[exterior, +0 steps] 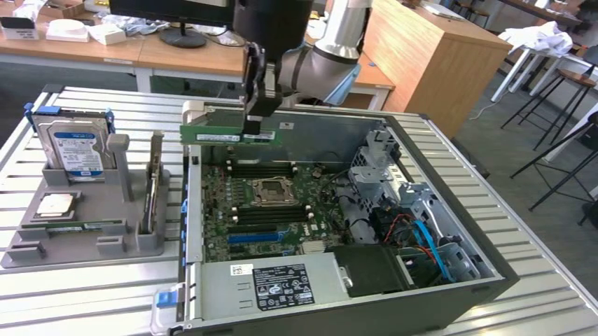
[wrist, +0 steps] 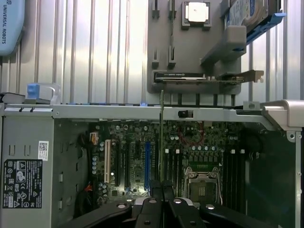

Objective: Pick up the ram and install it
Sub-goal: 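Pick up the ram and move it above insertion slot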

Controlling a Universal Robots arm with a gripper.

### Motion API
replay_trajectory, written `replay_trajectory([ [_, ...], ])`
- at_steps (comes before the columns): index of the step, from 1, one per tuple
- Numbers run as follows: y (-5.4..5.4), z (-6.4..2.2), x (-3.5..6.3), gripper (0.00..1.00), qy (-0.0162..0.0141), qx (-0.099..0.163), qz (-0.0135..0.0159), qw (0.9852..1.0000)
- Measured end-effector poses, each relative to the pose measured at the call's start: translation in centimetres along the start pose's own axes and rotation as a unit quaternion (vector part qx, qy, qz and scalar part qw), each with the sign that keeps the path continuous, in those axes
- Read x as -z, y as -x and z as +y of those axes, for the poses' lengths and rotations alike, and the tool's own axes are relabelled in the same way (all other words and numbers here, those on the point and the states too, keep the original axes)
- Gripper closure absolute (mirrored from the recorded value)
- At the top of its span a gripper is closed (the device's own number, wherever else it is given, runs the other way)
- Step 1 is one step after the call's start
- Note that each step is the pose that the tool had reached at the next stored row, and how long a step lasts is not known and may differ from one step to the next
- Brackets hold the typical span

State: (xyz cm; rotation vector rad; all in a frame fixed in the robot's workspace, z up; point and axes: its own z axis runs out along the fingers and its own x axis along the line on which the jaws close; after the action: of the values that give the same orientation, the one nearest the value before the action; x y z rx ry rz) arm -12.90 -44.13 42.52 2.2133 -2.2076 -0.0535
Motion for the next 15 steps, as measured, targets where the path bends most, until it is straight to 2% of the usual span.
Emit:
replay_trajectory([
  [15, 0.0, -3.71, 0.13, 0.89, 0.0, 0.0, 0.0, 1.0],
])
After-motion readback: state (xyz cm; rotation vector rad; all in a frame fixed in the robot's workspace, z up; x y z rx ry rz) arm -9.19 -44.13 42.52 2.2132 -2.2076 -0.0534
